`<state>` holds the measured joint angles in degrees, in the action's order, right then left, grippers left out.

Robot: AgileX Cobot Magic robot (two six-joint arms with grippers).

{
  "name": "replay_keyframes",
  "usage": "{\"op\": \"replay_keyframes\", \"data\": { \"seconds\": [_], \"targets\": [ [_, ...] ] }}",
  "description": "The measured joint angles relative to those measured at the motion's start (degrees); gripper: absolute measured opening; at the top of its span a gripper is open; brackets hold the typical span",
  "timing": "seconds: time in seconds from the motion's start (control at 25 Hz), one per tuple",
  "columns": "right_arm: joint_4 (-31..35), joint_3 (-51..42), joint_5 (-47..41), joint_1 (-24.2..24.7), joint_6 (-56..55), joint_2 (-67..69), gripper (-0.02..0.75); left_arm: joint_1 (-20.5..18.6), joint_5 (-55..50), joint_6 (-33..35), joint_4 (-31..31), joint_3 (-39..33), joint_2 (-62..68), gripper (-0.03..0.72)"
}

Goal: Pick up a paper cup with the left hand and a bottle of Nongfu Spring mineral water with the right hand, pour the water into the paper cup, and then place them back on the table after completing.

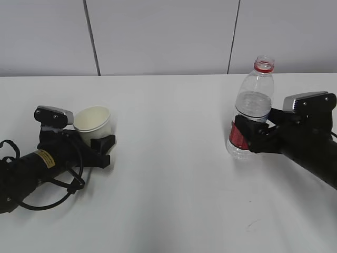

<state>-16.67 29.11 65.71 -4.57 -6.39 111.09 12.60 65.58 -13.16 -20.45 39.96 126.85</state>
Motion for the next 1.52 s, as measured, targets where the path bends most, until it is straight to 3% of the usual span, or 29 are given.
{"op": "replay_keyframes", "data": {
  "seconds": [0.48,0.84,1.52],
  "targets": [
    [-3.0,8.5,0.0,0.0,-3.9,7.5,0.661,0.0,0.0,0.0,0.0,0.0,0.0,0.413],
    [-3.2,8.5,0.3,0.0,-4.0,7.6,0.517,0.0,0.0,0.0,-0.2,0.0,0.0,0.413],
    [-3.9,8.5,0.4,0.0,-4.0,7.6,0.492,0.0,0.2,-0.4,-10.6,0.0,0.0,0.400]
  ]
}}
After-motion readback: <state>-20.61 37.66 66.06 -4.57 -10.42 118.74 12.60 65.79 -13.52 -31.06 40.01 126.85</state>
